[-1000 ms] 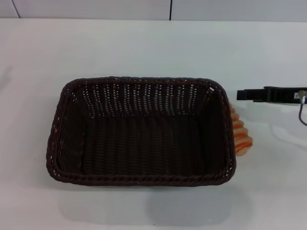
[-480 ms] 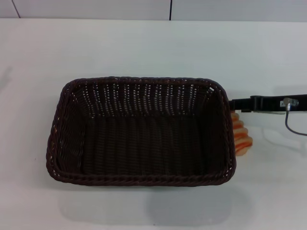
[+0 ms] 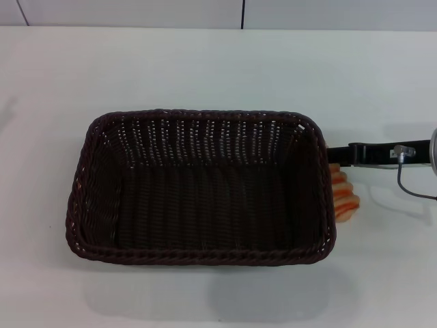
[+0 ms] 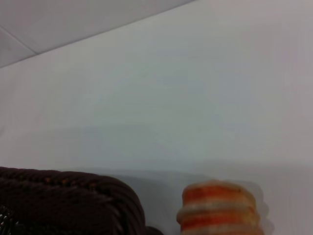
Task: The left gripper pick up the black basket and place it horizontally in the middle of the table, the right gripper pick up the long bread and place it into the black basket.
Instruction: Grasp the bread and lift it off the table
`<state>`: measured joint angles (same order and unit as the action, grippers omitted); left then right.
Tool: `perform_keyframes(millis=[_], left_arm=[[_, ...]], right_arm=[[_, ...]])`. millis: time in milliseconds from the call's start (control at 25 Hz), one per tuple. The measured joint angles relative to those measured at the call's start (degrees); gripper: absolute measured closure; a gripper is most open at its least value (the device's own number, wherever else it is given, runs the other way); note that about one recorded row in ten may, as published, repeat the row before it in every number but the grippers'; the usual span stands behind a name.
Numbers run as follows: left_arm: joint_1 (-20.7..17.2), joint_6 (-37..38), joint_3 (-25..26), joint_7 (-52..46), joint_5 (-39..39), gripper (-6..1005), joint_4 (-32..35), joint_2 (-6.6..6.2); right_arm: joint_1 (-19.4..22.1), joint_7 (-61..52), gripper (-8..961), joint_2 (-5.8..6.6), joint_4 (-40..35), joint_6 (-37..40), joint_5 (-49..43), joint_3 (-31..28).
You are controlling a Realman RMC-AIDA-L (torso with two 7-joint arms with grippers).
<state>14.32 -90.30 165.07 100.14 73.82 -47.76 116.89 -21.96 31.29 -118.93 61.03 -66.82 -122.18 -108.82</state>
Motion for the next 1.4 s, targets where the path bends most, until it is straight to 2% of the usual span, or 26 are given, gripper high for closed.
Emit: perform_keyframes(millis=[480,1000,1240,1400], left_arm=[[0.1,-0.2,0.1,-0.1,-0.1,151,-0.2,0.00],[0.3,-0.2,0.1,-0.2,-0.4,151,-0.5,0.09],[0.3,-0.2,0.1,-0.2,-0.9,152,-0.5,0.09],[0.3,-0.4,0.1,-0.3,-0.9,152,-0.5,0.09]], right_arm=[[-3.4,1.5,398,0.03,-5.9,1.3,0.5,0.4],[-3.8,1.7,400,0.01,-6.3,2.0,0.6,0.4],[-3.6,1.6,482,0.05,-6.2,3.0,0.6,-0.4],[-2.0,1.7,530,0.11,-5.3,4.5,0.6,-4.1]])
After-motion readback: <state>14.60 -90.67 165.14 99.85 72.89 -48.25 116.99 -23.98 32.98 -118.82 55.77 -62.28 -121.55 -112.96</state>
